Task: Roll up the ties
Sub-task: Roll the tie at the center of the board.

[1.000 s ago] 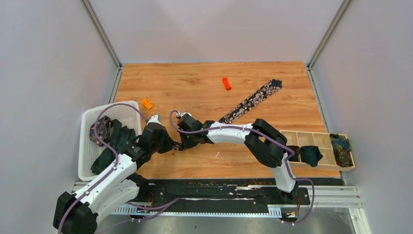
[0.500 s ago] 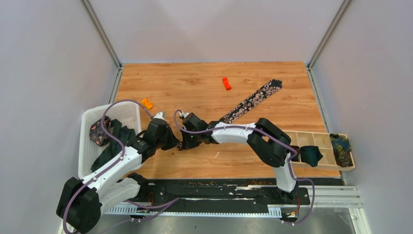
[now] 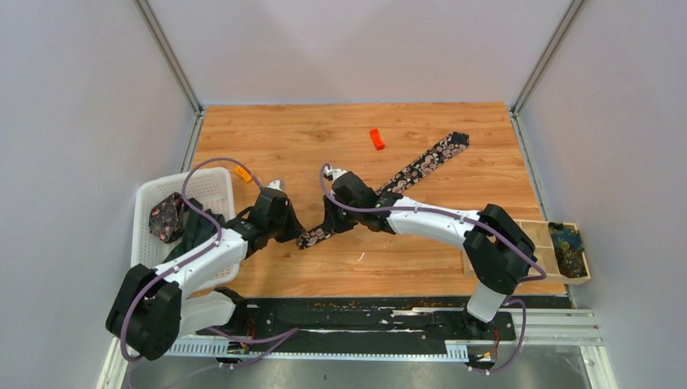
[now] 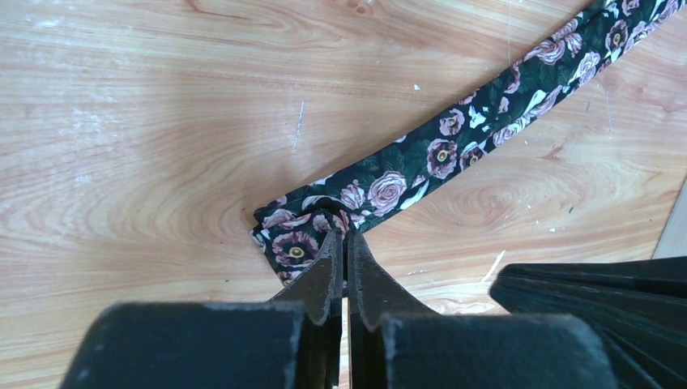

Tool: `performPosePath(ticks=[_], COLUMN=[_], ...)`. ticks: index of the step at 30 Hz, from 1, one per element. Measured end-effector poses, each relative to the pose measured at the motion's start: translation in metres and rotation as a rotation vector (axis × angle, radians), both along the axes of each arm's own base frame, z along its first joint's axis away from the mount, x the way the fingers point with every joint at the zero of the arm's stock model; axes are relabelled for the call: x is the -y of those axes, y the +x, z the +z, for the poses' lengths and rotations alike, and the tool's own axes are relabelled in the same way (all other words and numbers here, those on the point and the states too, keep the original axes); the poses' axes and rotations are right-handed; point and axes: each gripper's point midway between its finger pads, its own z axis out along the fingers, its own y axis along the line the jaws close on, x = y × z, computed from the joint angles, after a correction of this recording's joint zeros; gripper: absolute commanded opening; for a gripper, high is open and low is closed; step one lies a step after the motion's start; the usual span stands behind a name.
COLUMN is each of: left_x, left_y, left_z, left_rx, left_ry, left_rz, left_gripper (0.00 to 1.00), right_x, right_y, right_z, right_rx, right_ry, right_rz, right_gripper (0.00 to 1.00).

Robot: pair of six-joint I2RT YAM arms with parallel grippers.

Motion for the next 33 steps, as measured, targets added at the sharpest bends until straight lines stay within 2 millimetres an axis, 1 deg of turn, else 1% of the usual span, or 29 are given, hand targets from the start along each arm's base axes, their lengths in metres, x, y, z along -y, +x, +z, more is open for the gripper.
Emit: performPosePath(ticks=[2,4,6,9,10,14,21,24,29,33], left_x=[0.002,0.006,0.008,0.010,0.011,0.015,0.018,0.019,0.018,0.012], left_y=[0.001,0.002,0.003,0.005,0.006,0.008,0.011,0.012,0.014,0.014], left_z=[-0.003,-0.006,-0.008,-0.012,-0.013,-0.014,-0.010,-0.004,0.015,0.026], left_rx=[-0.006,-0.015,-0.019,-0.027,-0.031,-0.035,-0.026,-0.013,0.043,0.080], left_ry=[-0.005,-0.013,-0.017,-0.022,-0.029,-0.044,-0.072,-0.087,-0.113,-0.109], left_rz=[-0.006,-0.012,-0.016,-0.015,-0.011,-0.010,0.006,0.013,0.024,0.043], left_gripper=[0.00,0.01,0.09,0.32,0.37,0.46,0.47,0.45,0.36,0.25], right_x=[0.006,0.011,0.015,0.019,0.019,0.018,0.016,0.015,0.012,0.004], right_y=[0.002,0.002,0.001,-0.001,-0.002,-0.003,-0.007,-0.008,-0.010,-0.007], right_z=[0.004,0.003,-0.002,-0.007,-0.008,-0.007,-0.006,-0.005,-0.003,-0.001], right_rx=[0.011,0.010,0.003,-0.008,-0.009,-0.012,-0.026,-0.031,-0.040,-0.044], right_ry=[0.002,-0.002,-0.012,-0.026,-0.026,-0.021,-0.008,-0.002,0.012,0.023], right_rz=[-0.009,-0.014,-0.017,-0.018,-0.017,-0.011,0.008,0.014,0.028,0.037], right_gripper=[0.08,0.08,0.08,0.08,0.08,0.09,0.12,0.15,0.17,0.18])
